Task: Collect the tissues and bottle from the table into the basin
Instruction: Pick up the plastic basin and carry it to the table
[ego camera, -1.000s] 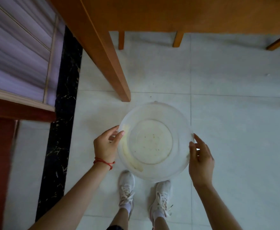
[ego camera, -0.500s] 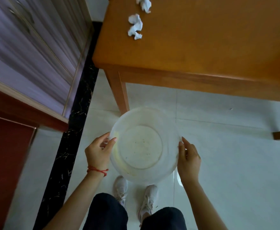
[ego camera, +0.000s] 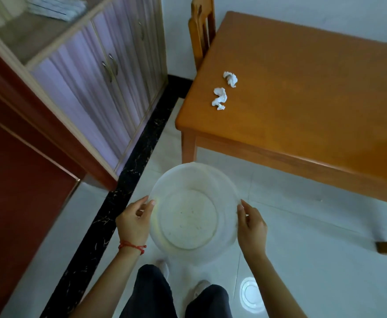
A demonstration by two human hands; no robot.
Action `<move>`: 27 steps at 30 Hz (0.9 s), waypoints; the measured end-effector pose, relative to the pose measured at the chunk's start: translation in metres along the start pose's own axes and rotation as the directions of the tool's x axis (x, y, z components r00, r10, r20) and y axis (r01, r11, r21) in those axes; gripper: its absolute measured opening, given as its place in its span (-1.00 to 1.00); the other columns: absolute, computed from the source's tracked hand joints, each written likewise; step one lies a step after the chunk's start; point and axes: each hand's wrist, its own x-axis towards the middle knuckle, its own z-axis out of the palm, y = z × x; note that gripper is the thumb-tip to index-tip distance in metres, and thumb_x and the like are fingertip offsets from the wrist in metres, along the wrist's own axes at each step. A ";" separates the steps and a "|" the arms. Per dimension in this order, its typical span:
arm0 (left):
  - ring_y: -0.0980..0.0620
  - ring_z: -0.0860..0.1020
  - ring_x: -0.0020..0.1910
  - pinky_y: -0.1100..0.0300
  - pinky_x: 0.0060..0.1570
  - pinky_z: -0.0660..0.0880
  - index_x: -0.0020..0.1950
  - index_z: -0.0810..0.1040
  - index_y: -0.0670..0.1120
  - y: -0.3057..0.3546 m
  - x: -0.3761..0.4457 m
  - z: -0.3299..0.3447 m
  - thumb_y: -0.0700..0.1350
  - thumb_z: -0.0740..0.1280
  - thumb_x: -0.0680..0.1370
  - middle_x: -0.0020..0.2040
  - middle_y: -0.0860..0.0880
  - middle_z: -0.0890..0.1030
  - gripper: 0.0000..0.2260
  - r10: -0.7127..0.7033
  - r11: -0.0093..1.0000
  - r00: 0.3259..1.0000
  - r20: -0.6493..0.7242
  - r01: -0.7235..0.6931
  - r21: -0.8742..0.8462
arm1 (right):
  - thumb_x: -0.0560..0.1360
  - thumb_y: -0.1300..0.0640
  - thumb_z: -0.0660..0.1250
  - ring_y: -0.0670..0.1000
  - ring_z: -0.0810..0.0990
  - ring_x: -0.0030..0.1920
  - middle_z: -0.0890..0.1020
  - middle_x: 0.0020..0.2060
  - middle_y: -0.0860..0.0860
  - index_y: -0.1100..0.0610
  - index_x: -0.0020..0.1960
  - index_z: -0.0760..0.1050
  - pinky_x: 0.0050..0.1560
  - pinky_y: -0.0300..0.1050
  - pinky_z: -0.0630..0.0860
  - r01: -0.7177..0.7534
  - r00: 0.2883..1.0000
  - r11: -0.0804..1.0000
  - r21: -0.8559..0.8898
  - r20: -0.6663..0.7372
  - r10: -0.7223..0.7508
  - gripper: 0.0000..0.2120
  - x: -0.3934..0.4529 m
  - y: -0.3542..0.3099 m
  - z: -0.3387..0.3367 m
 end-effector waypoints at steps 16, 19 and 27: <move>0.00 0.54 -0.16 0.37 -0.24 0.34 0.00 0.62 -0.20 -0.020 0.123 -0.095 -0.17 0.35 0.45 -0.10 -0.22 0.68 -0.82 -0.030 0.998 0.996 -0.083 0.025 -0.056 | 0.55 0.11 0.17 -0.17 0.49 -0.20 0.60 -0.05 0.07 0.12 0.18 0.53 -0.23 -0.42 0.32 0.045 0.999 0.998 0.039 0.008 -0.045 -0.74 0.011 -0.122 0.111; -0.11 0.59 -0.13 0.24 -0.18 0.39 -0.02 0.63 -0.19 -0.025 0.164 -0.112 -0.14 0.38 0.44 -0.12 -0.24 0.68 -0.82 -0.013 0.999 0.997 -0.079 0.009 -0.046 | 0.55 0.11 0.17 -0.21 0.49 -0.19 0.60 -0.04 0.03 0.11 0.16 0.54 -0.22 -0.42 0.33 0.028 1.000 0.998 0.056 -0.002 -0.028 -0.75 0.022 -0.146 0.145; -0.09 0.57 -0.09 0.13 -0.05 0.44 -0.02 0.63 -0.19 -0.016 0.250 -0.129 -0.11 0.37 0.44 -0.09 -0.22 0.68 -0.80 -0.075 0.993 0.996 -0.048 0.071 -0.091 | 0.55 0.12 0.17 -0.25 0.48 -0.22 0.58 -0.13 0.00 0.12 0.11 0.55 -0.23 -0.40 0.33 0.036 0.999 0.998 0.055 -0.036 -0.034 -0.77 0.056 -0.196 0.195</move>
